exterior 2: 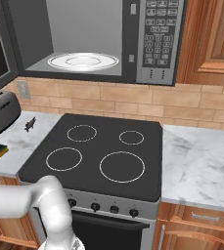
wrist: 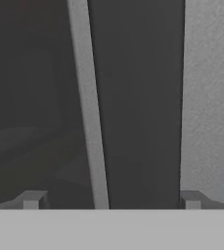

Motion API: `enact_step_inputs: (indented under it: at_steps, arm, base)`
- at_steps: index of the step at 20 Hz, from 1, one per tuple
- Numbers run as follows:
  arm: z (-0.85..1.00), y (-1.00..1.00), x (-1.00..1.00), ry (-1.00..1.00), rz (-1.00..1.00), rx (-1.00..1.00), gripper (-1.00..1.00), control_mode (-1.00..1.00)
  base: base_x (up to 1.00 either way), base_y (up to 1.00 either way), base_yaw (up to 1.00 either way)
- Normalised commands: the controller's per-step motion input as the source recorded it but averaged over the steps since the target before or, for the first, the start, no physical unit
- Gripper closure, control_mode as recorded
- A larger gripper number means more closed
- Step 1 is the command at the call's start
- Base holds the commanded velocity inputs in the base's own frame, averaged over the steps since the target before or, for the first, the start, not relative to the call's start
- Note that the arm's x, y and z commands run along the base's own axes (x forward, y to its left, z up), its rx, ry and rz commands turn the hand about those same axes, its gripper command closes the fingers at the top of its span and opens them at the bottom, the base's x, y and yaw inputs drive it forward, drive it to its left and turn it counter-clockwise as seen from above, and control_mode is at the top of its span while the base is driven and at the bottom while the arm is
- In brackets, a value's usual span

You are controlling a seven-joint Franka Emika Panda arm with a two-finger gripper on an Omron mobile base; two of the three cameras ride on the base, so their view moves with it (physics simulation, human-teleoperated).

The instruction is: Place the sponge inside the microwave to prepare for sanitizing.

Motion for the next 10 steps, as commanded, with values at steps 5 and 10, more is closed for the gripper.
enact_step_inputs:
  at_steps: [5, 10]
  arm:
    - [-0.03, 0.27, 0.0, 0.0, 0.0, 0.0, -1.0, -1.0]
    - [0.0, 0.01, 0.0, 0.0, 0.0, 0.0, -1.0, -1.0]
  base:
    - [0.0, 0.0, 0.0]
    - [0.0, 0.0, 0.0]
